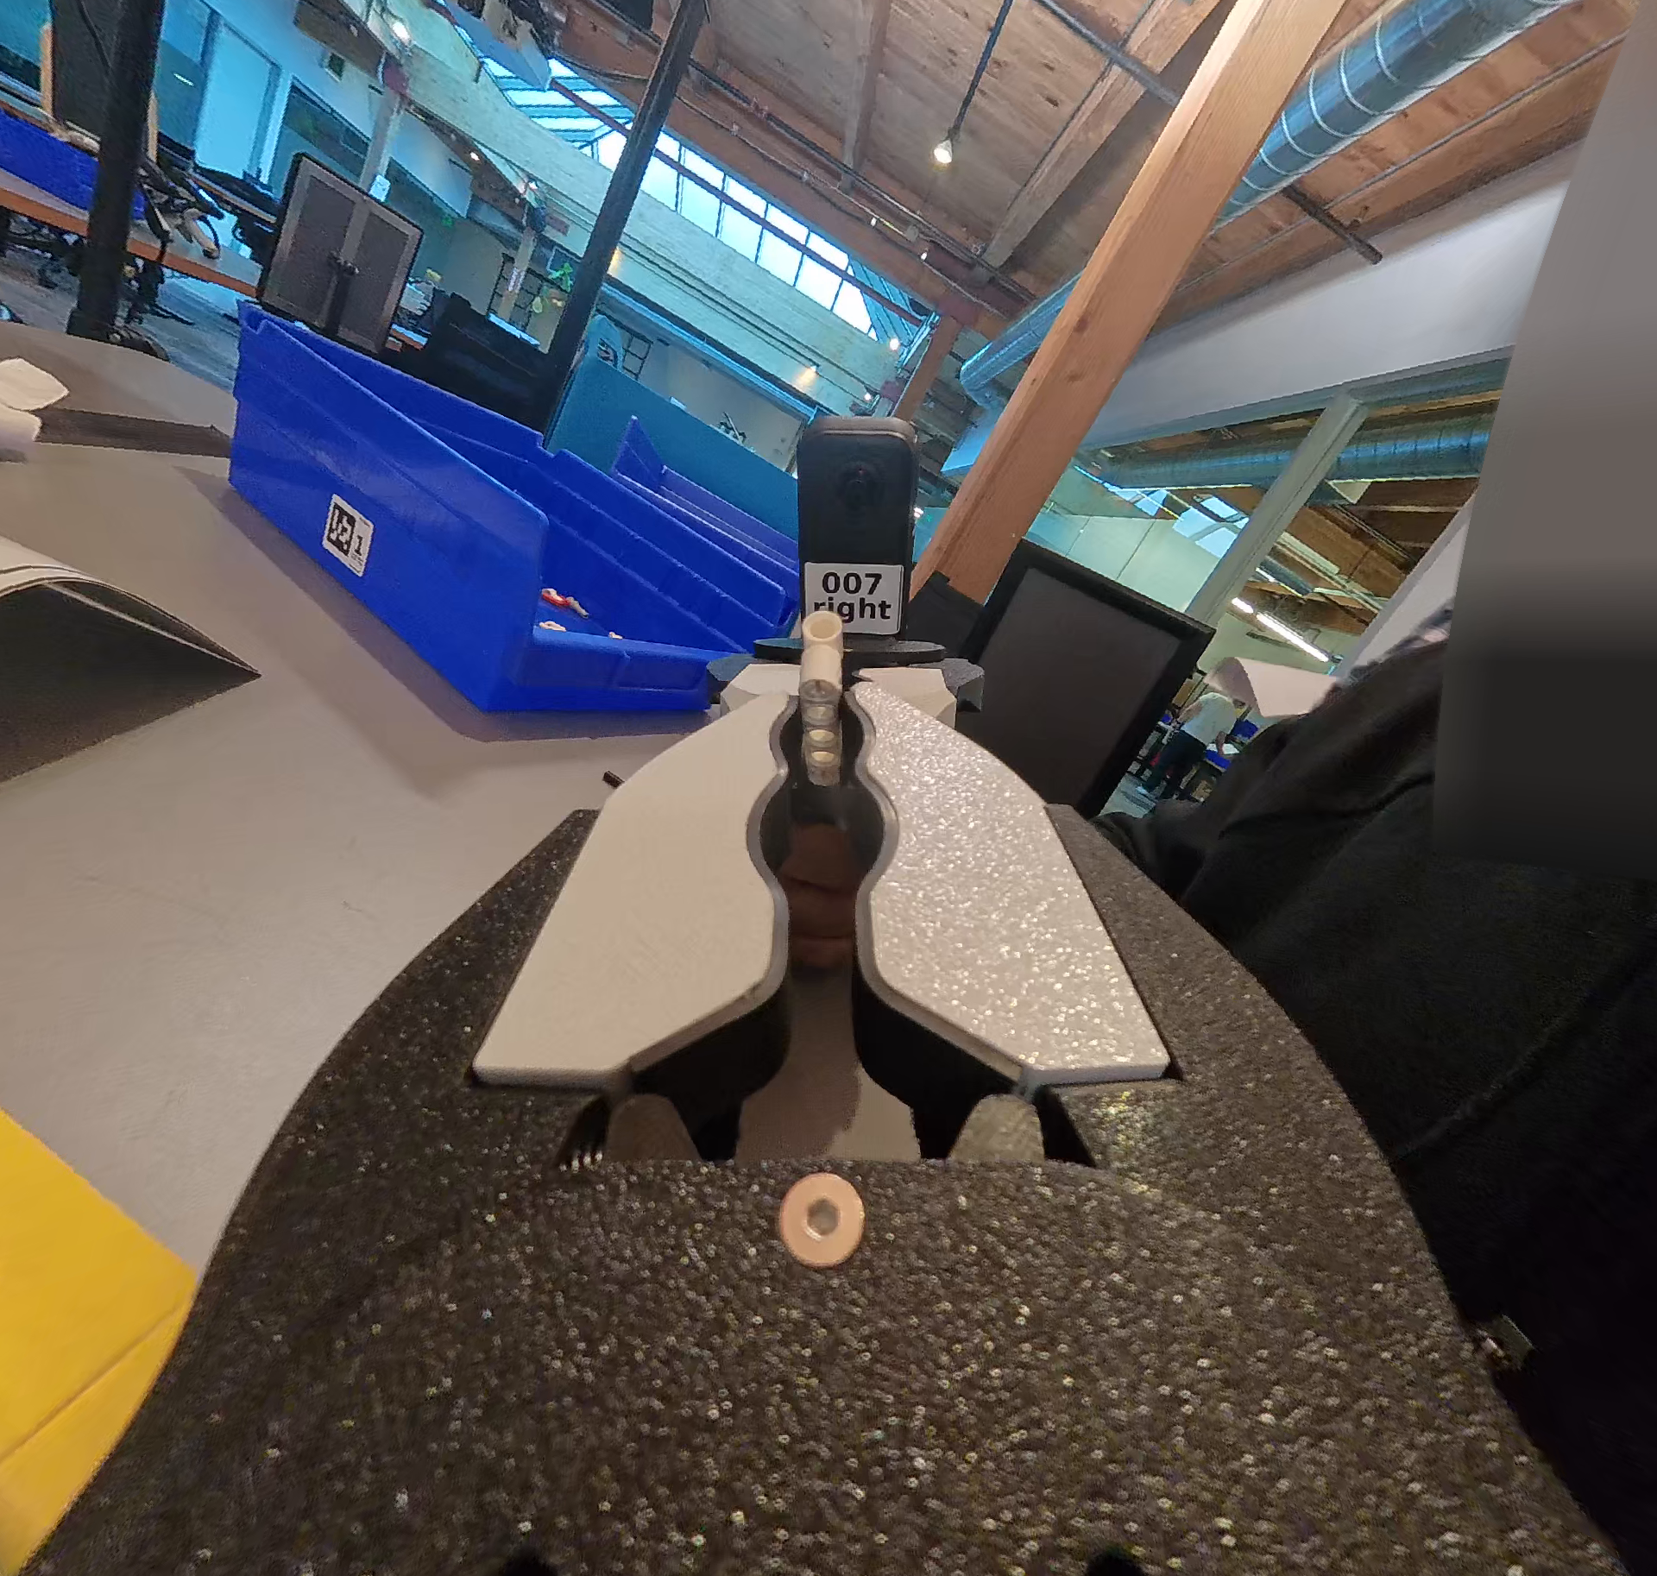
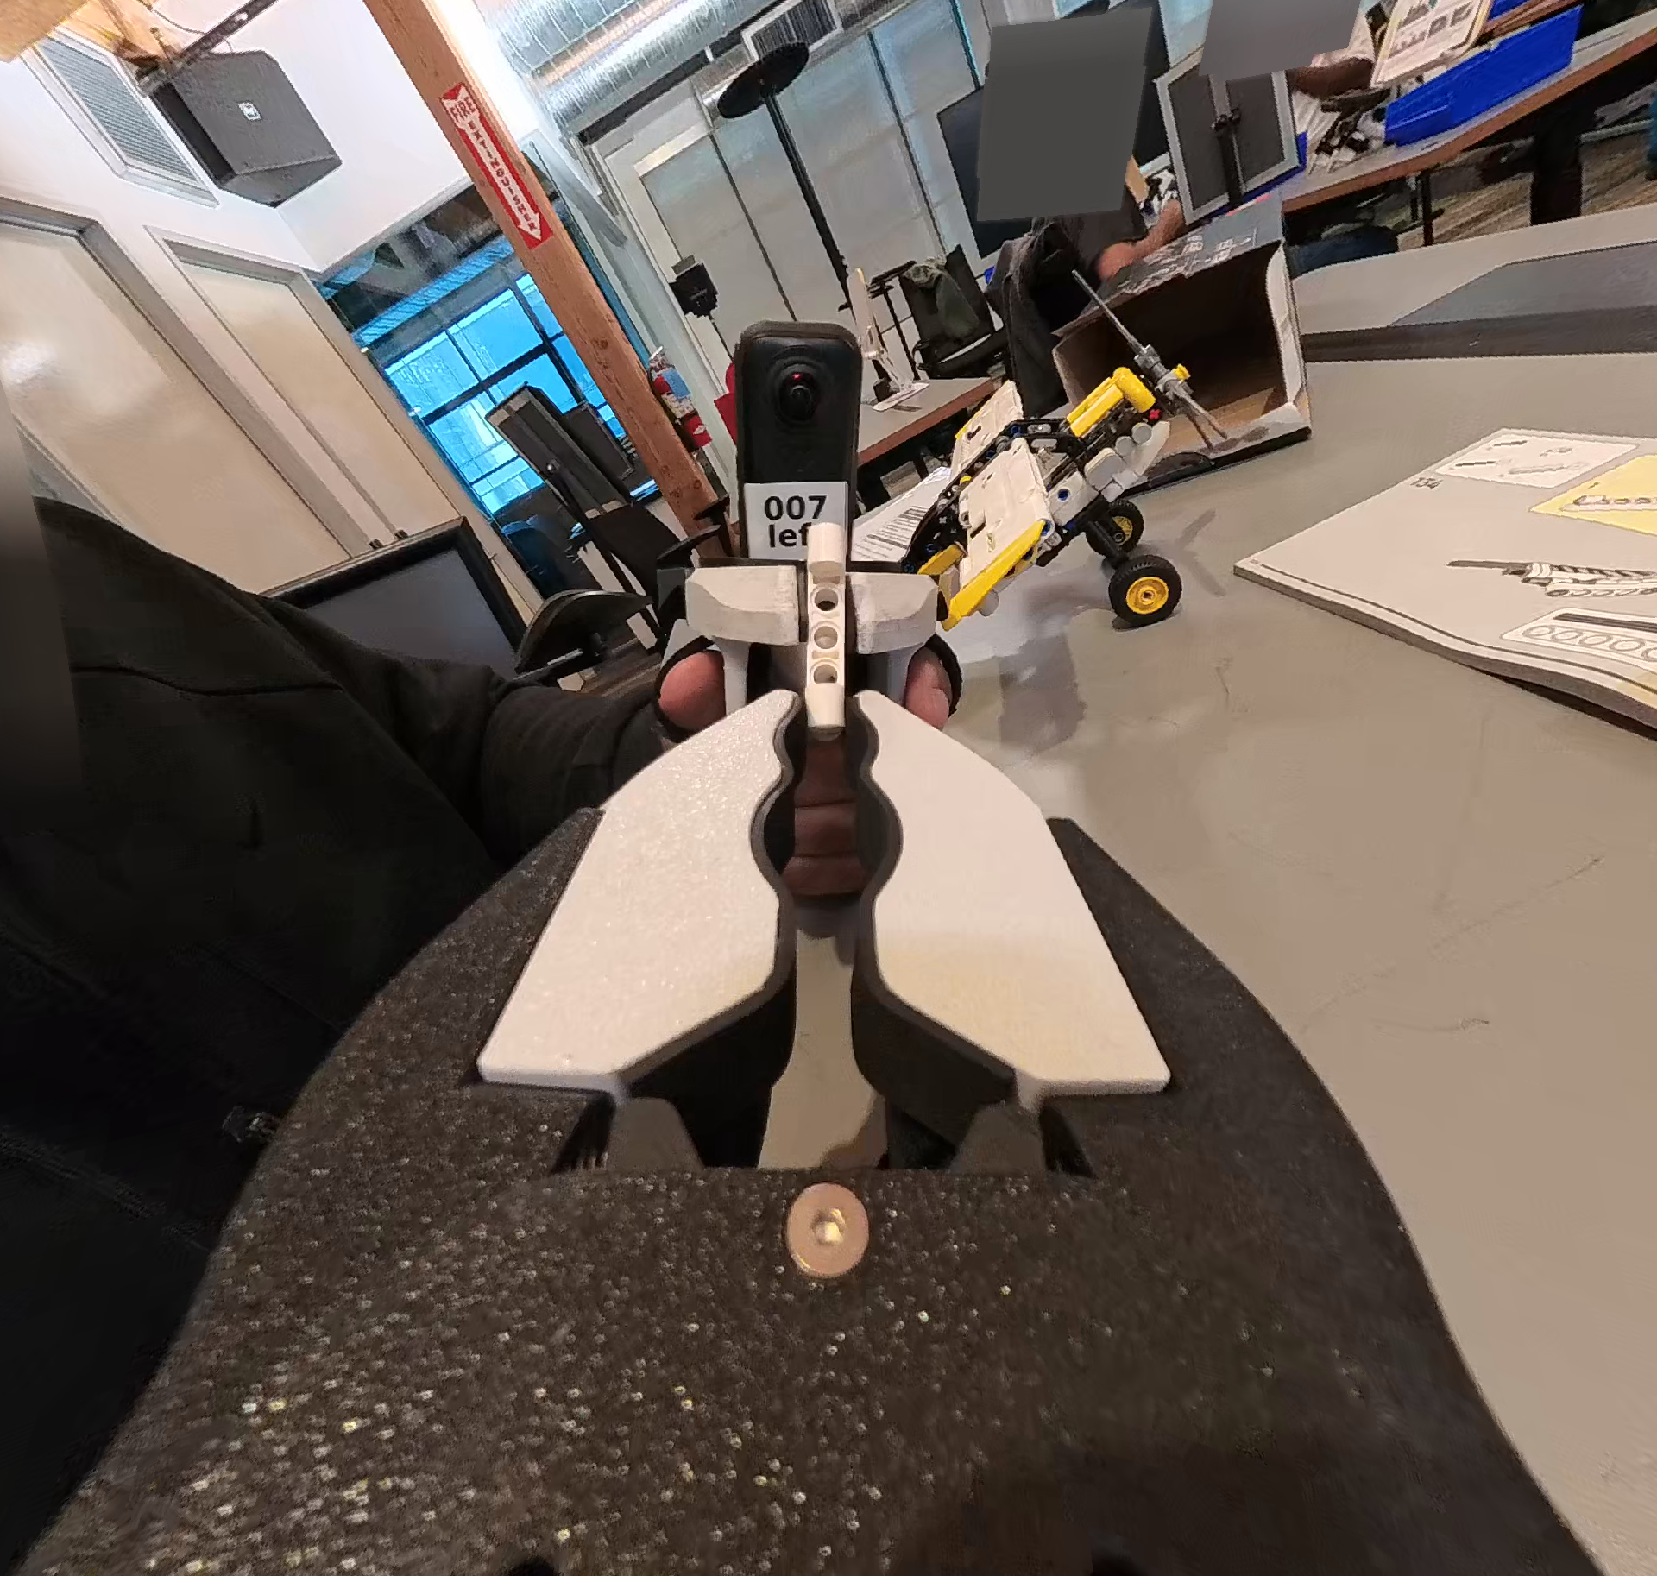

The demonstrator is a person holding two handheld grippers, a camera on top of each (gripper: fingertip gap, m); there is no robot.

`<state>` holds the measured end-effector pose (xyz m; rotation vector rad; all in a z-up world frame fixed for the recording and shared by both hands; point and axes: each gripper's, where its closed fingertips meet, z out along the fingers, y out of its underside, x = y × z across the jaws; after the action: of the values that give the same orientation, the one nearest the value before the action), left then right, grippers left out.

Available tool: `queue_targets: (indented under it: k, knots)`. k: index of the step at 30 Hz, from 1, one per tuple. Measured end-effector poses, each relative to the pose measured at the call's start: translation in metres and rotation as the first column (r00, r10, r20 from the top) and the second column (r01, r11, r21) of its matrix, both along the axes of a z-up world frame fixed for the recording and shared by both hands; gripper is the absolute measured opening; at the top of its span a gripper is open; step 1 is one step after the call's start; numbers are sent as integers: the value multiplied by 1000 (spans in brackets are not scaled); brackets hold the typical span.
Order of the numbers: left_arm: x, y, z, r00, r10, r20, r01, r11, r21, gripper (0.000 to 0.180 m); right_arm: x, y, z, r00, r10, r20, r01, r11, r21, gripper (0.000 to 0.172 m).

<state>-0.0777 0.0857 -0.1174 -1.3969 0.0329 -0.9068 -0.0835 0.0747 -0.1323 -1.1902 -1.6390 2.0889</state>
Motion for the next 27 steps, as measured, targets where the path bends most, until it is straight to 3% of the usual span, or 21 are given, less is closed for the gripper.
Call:
queue_targets:
  k: [15, 27]
  knots:
    - [3, 2, -2, 1000, 7, -13, -7, 1000, -2, 9, 2, -4, -10, 999, 23, 31, -25, 997, 70, 7]
    - [4, 0, -1, 995, 24, -98, -24, 1000, -2, 8, 3, -5, -9, 999, 18, -29, -15, 996, 93, 8]
